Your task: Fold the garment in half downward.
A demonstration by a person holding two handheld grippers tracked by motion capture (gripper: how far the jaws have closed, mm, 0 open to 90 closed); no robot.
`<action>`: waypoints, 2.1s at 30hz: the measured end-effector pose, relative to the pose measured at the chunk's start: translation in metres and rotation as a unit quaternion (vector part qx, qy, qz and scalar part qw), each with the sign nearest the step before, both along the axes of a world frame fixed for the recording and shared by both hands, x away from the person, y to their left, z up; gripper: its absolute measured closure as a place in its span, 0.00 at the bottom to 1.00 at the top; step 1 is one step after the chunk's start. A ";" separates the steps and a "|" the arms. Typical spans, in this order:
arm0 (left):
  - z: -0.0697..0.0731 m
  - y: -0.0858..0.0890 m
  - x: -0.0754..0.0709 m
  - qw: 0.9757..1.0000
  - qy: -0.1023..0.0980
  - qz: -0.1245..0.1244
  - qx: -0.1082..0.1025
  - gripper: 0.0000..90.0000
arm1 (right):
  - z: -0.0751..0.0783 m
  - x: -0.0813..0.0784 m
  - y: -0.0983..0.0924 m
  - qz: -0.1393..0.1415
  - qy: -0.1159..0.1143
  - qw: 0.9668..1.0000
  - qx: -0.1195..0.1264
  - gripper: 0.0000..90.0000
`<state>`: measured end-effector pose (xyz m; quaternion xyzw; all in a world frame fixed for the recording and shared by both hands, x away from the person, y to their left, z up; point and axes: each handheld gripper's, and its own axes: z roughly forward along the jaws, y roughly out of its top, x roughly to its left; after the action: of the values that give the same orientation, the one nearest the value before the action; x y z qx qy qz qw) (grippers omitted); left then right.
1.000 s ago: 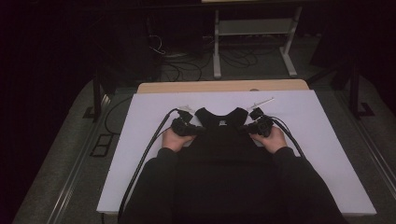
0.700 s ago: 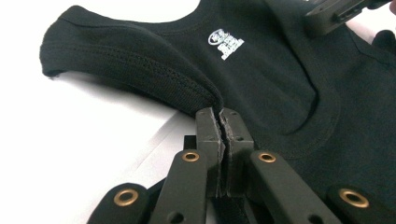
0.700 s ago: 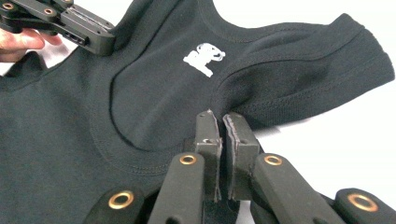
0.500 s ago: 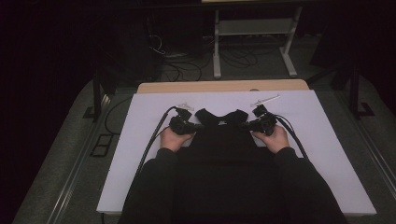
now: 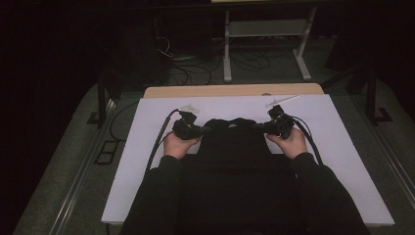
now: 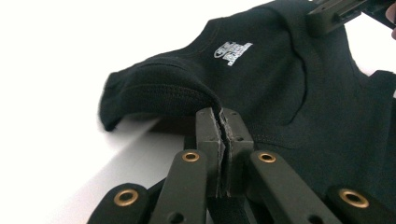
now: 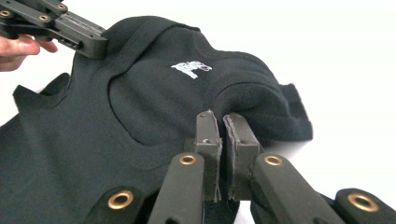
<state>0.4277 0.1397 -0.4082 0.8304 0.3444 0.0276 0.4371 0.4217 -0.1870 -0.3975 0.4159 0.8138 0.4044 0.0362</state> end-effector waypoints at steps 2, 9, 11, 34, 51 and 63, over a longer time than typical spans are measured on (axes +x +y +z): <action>0.004 0.001 -0.001 1.000 0.000 0.000 -0.004 0.96 | 0.004 -0.002 -0.001 0.001 -0.004 1.000 -0.002 0.93; 0.015 0.002 -0.013 1.000 -0.006 -0.002 -0.010 0.96 | 0.020 -0.015 -0.003 0.010 -0.018 1.000 -0.002 0.93; 0.016 0.003 -0.015 1.000 -0.005 -0.005 -0.010 0.96 | 0.022 -0.019 -0.003 0.012 -0.021 1.000 0.001 0.93; 0.006 0.006 -0.073 0.998 -0.022 -0.051 -0.010 0.96 | 0.008 -0.081 -0.006 0.024 -0.042 0.999 -0.006 0.93; 0.008 0.010 -0.108 0.997 -0.026 -0.071 -0.007 0.96 | 0.002 -0.119 -0.010 0.038 -0.044 0.998 -0.006 0.93; 0.000 0.009 -0.128 0.995 -0.011 -0.095 0.016 0.96 | -0.011 -0.138 -0.006 0.062 -0.032 0.997 -0.033 0.93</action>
<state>0.2996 0.1485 -0.4084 0.8659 0.2589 0.0004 0.4280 0.2836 -0.1928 -0.4083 0.3505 0.8494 0.3914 0.0508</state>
